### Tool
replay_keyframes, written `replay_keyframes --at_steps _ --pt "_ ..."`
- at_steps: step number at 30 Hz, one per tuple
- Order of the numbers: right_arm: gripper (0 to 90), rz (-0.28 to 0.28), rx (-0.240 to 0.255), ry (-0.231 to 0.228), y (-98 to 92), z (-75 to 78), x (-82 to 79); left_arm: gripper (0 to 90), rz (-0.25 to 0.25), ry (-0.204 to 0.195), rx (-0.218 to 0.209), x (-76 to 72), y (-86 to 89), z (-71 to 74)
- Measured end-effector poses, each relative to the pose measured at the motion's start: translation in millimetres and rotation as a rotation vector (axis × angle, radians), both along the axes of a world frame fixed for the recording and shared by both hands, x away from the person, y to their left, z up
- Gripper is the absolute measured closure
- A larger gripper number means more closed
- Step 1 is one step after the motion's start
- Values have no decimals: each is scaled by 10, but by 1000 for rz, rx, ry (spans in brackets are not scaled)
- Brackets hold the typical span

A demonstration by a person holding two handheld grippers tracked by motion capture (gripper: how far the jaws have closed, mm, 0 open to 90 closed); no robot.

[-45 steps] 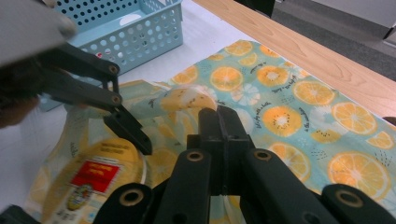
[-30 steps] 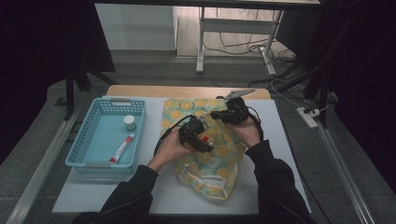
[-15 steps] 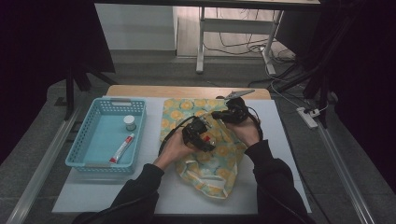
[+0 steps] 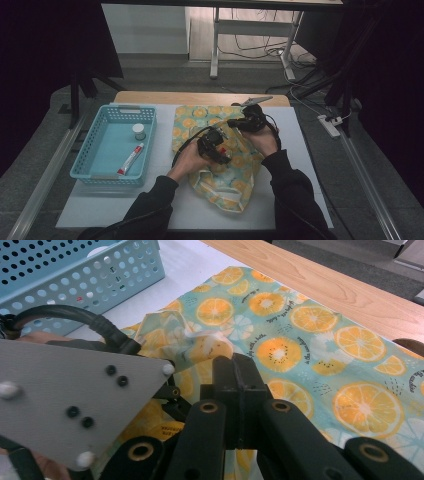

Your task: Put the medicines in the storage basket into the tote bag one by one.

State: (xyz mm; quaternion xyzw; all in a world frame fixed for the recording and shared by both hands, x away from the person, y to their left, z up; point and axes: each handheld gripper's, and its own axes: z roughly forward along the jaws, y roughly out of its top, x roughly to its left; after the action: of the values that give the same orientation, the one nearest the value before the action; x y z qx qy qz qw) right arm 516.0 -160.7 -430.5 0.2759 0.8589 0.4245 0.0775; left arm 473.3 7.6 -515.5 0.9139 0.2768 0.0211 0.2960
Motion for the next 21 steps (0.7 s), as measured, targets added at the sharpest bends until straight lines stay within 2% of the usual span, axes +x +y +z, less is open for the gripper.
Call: replay_keyframes --at_steps 5,9,14,21 --pt "900 3 -1 -3 7 3 -5 204 12 -29 20 -11 -18 -14" --pt "900 4 2 -4 4 10 -10 197 22 -28 14 -29 -5 10" --pt "900 6 3 -6 -5 7 -10 148 45 -33 -41 -54 38 103" --pt "900 8 4 -6 -4 11 -25 86 45 -45 -84 -112 92 243"
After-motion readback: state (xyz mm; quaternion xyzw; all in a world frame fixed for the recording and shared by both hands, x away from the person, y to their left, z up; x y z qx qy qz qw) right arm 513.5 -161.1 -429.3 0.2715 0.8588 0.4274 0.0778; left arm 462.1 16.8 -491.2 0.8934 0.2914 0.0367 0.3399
